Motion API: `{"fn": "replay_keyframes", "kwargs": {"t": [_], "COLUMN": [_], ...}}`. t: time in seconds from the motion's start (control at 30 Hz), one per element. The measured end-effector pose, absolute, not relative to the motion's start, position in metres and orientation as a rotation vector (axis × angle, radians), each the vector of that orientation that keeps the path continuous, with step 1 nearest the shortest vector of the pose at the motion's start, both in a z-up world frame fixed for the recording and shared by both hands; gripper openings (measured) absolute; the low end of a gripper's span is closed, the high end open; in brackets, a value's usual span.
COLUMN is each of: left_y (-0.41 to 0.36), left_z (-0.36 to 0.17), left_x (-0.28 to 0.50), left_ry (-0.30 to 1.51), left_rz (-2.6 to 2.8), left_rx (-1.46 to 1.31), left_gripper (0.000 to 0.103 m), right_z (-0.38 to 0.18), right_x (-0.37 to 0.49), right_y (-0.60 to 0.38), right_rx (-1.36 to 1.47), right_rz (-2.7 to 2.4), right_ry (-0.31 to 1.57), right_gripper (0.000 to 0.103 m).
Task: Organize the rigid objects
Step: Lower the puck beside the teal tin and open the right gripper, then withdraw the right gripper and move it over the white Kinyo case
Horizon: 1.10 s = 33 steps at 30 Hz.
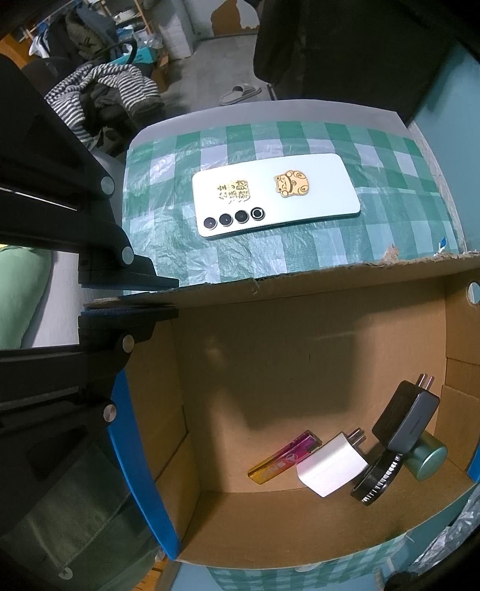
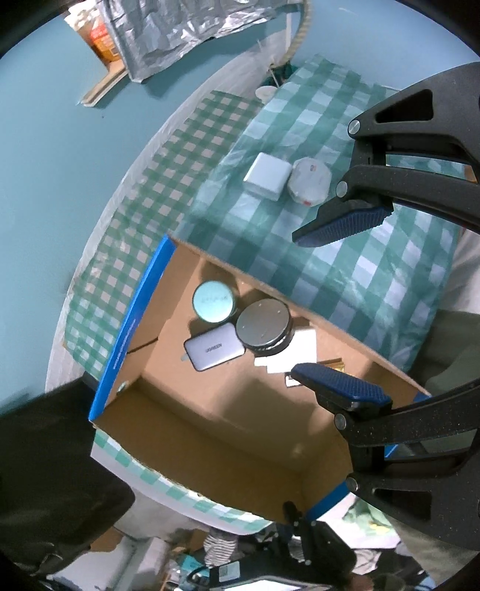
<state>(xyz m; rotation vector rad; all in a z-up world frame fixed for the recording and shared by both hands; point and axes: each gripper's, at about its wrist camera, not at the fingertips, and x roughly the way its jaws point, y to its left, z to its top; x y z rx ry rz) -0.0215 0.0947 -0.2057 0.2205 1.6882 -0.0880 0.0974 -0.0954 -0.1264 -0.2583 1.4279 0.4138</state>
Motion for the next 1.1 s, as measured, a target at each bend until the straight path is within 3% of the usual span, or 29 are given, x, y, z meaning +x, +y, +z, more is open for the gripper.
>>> {"fn": "replay_keyframes", "kwargs": {"t": [0.53,1.1], "left_y": [0.093,0.089], "left_z": [-0.204,-0.203], "left_x": [-0.022,-0.017], "left_ry": [1.685,1.693], "left_rz": [-0.089,-0.055], "left_rx": [0.236,0.237], "left_gripper": [0.009,0.007], "right_z": [-0.138,-0.237], "right_x": [0.087,0.072], "right_y": [-0.171,-0.271], "right_rx": [-0.203,-0.252], "right_rz": [0.339,0.296], "right_ry": [1.448,1.583], "right_gripper": [0.065,0.065]}}
